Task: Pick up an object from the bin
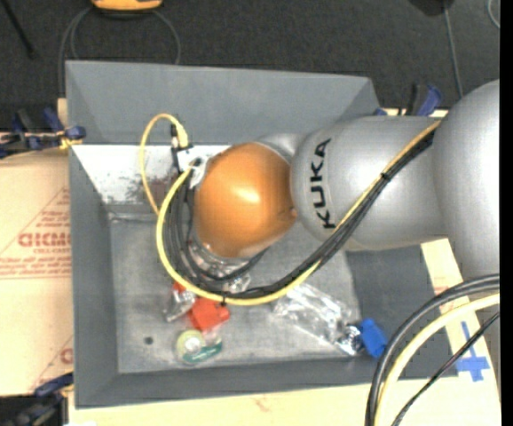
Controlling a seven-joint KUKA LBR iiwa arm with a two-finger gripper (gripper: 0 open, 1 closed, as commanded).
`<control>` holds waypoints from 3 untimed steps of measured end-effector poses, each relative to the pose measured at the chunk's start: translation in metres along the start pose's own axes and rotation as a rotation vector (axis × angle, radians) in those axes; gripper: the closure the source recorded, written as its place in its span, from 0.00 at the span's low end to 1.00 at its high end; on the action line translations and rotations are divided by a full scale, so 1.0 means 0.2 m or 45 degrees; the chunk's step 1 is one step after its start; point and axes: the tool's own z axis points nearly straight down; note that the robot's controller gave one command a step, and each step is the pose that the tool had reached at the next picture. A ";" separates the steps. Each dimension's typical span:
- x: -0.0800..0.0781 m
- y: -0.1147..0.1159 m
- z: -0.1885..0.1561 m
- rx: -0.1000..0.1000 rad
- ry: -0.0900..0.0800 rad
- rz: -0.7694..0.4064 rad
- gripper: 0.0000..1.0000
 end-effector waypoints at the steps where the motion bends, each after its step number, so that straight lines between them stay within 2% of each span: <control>1: 0.01 -0.01 -0.01 0.003 0.005 0.001 1.00; 2: 0.01 -0.02 -0.45 0.011 0.002 0.006 1.00; 3: 0.01 -0.02 -0.59 0.005 0.001 0.012 1.00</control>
Offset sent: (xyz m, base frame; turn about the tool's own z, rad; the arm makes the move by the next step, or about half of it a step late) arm 0.0000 0.0000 0.0000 0.0000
